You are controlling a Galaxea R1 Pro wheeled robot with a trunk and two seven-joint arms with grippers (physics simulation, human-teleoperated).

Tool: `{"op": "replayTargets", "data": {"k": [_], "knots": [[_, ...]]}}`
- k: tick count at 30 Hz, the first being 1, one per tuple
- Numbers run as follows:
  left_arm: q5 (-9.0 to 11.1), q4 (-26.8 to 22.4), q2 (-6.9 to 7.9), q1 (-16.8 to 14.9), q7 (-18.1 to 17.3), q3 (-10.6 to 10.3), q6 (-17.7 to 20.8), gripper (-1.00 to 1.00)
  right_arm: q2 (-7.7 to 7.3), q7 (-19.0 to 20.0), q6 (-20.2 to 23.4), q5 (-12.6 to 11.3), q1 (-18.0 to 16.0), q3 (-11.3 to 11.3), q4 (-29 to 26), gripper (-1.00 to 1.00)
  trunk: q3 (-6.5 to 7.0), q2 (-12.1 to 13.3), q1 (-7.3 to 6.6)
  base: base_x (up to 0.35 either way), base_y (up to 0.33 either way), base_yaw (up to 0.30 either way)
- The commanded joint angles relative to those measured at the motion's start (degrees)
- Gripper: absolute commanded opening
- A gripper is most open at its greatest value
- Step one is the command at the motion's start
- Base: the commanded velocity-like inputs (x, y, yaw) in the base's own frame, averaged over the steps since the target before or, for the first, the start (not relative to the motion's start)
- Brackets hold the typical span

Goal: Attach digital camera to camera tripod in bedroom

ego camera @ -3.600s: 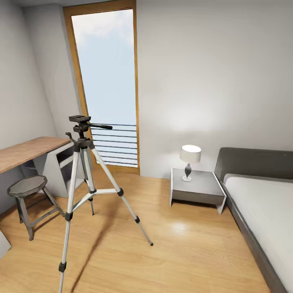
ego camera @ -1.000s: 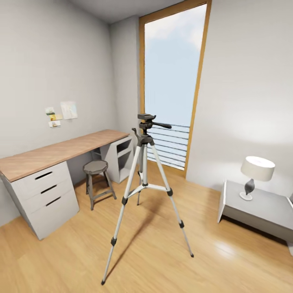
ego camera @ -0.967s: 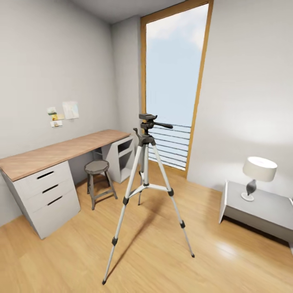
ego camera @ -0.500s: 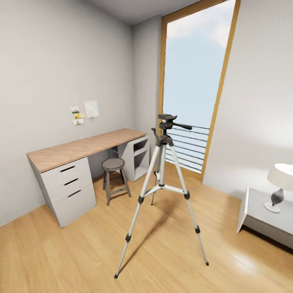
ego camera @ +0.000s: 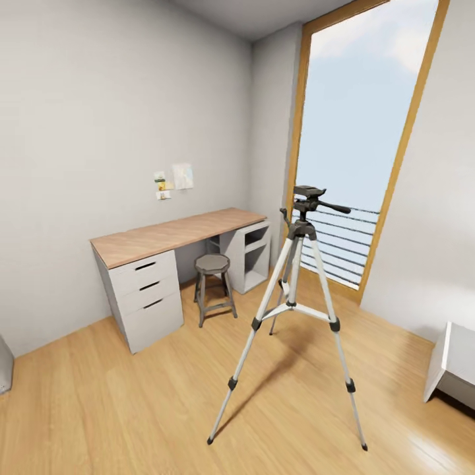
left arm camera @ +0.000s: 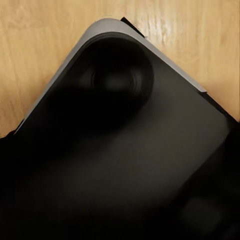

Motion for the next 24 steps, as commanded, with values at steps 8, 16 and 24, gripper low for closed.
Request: {"op": "replayTargets", "data": {"k": [8, 16, 24], "knots": [[0.38, 0.12, -0.04, 0.01, 0.04, 0.01, -0.45, 1.0, -0.38, -0.09, -1.28, 0.22, -0.03, -0.07, 0.08, 1.0, -0.05, -0.02, 0.0, 0.0, 0.0, 0.3], [0.11, 0.13, -0.07, 0.01, 0.0, -0.17, -0.39, 1.0, -0.92, -0.11, -1.37, 0.23, -0.03, -0.16, 0.08, 1.0, -0.05, -0.02, 0.0, 0.0, 0.0, 0.3], [0.12, 0.18, -0.1, 0.01, -0.03, -0.24, -0.33, 1.0, -0.9, -0.11, -1.37, 0.23, -0.03, -0.17, 0.08, 1.0, -0.2, -0.02, 0.0, 0.0, 0.0, 0.3]]}}
